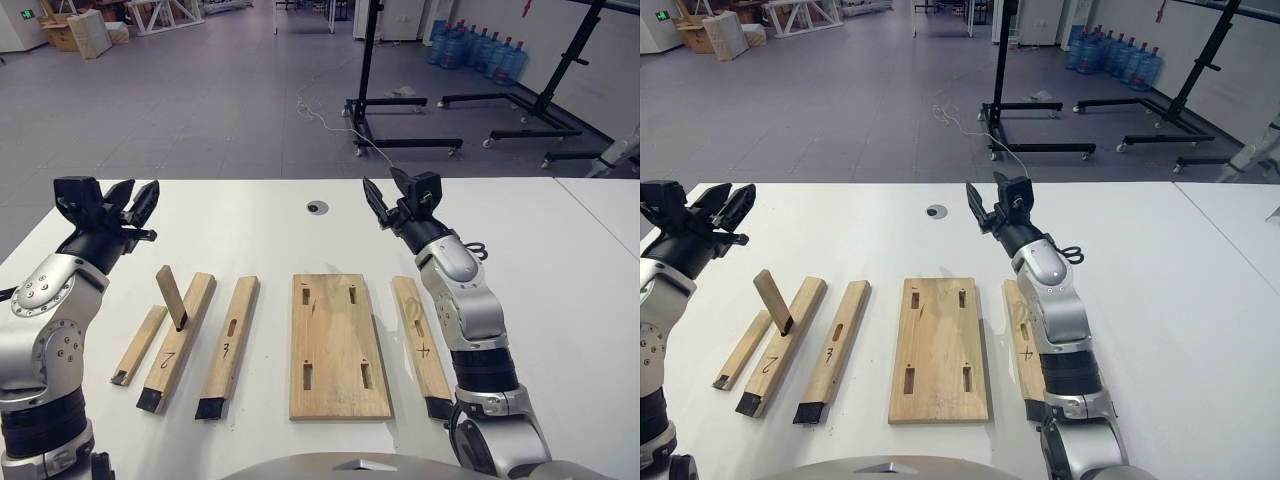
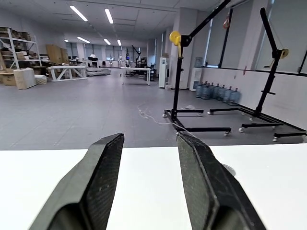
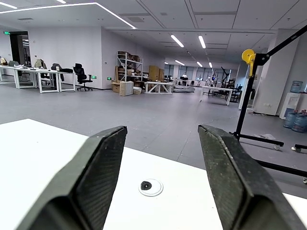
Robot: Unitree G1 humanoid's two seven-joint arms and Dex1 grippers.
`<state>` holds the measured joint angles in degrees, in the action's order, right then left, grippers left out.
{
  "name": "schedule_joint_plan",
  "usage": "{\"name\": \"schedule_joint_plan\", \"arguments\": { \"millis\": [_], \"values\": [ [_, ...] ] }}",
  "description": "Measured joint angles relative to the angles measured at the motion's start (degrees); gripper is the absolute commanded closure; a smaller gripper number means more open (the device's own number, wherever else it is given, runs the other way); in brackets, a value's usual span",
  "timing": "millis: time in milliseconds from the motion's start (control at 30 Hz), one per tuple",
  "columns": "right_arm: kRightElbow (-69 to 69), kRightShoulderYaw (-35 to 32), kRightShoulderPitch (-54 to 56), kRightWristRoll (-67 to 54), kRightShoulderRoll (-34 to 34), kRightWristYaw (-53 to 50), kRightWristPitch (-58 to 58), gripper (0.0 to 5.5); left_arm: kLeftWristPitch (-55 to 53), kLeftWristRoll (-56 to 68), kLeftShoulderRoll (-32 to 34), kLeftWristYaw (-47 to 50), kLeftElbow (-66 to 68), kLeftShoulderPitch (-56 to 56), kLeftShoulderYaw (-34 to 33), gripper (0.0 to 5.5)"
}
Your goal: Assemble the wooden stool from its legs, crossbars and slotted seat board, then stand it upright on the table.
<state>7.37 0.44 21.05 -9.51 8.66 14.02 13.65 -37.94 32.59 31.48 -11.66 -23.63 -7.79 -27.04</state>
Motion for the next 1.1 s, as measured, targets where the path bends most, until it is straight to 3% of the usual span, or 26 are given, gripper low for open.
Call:
{"name": "schedule_joint_plan", "arguments": {
  "millis": [233, 367, 467, 700, 1100],
  "values": [
    [3.7, -0.4, -4.3, 0.3, 0.0, -1.1, 1.0, 2.76, -3.5, -10.2, 5.0, -3.5, 7.2, 19.2, 0.8, 2.54],
    [6.7, -0.2, -7.0, 0.6, -0.3, -2.5, 1.8, 2.76, -7.8, -8.3, 5.1, -9.6, 2.0, 25.1, 6.7, 2.07],
    [8.8, 0.0, -9.4, 0.7, -0.6, -3.7, 3.2, 2.76, -11.1, -4.7, 6.0, -13.4, -3.5, 27.9, 5.3, 1.7],
    [13.5, 0.2, -12.6, 0.7, -0.7, -5.8, 6.5, 2.76, -17.2, -1.6, 12.5, -19.4, -8.0, 30.1, 3.7, 1.66],
    [15.5, 0.9, -12.8, 0.5, -0.5, -6.1, 9.1, 2.76, -23.4, -2.1, 8.3, -14.2, -13.4, 33.2, 8.0, 1.66]
  ]
}}
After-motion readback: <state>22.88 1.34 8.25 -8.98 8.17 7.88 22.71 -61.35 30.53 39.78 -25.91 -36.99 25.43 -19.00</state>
